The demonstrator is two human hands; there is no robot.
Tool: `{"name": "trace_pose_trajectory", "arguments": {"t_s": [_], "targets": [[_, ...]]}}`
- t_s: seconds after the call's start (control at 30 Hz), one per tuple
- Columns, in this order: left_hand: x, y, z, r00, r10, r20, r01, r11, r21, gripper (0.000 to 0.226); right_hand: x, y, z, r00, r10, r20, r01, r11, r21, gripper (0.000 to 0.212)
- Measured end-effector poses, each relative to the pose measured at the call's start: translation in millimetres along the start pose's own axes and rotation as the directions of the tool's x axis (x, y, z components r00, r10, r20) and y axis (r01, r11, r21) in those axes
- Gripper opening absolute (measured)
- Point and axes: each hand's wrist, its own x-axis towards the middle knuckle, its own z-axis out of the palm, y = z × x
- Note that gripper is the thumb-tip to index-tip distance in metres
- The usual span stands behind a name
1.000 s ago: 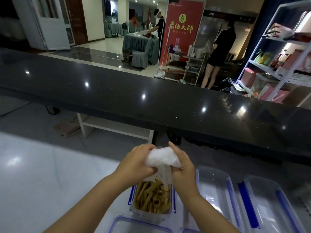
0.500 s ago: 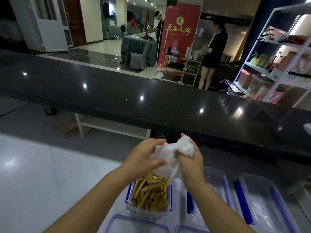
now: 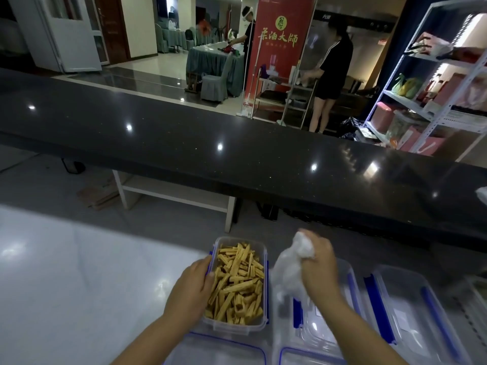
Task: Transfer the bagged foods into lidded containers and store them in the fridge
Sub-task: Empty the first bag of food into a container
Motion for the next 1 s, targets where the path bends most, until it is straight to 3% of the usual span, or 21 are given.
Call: {"name": "trace_pose_trajectory", "arguments": {"t_s": [0.07, 0.13, 0.23, 0.33, 0.57, 0.67, 0.8, 1.0], "targets": [[-6.2, -4.4, 9.9, 0.999, -0.032, 0.014, 0.033, 0.999, -0.043, 0.037, -16.6, 9.3, 20.2, 0.980, 0.007, 0.197, 0.036, 0.976, -0.214, 0.048], [-9.7, -9.2, 16.4, 0.999, -0.054, -0.002, 0.053, 0.995, -0.081, 0.039, -36.9, 11.3, 37.7, 0.957, 0.038, 0.286, 0.057, 0.946, -0.318, 0.062], [-10.7, -13.8, 19.7, 0.998, -0.062, -0.034, 0.058, 0.994, -0.087, 0.040, -57.0, 12.4, 51.2, 0.930, -0.083, 0.359, 0.284, 0.782, -0.554, 0.044], [-8.3, -16.6, 21.6, 0.997, -0.048, -0.057, 0.044, 0.996, -0.077, 0.041, -55.9, 17.3, 53.5, 0.878, -0.121, 0.463, 0.428, 0.632, -0.646, 0.038], [-6.8, -21.4, 24.3, 0.997, -0.043, -0.060, 0.038, 0.996, -0.076, 0.042, -25.5, 20.4, 56.3, 0.851, -0.193, 0.489, 0.501, 0.580, -0.642, 0.033], [-6.8, -23.0, 25.0, 0.997, -0.045, -0.062, 0.039, 0.995, -0.093, 0.042, -13.9, 13.4, 50.5, 0.855, -0.242, 0.459, 0.494, 0.649, -0.578, 0.025], [-6.9, -25.4, 25.7, 0.997, -0.042, -0.063, 0.034, 0.992, -0.121, 0.042, 15.4, -1.2, 54.1, 0.923, -0.254, 0.290, 0.374, 0.773, -0.512, 0.021], [-6.1, -27.5, 25.7, 0.997, -0.026, -0.070, 0.018, 0.993, -0.113, 0.042, 22.4, -10.5, 91.9, 0.907, -0.147, 0.394, 0.410, 0.519, -0.750, 0.032]]}}
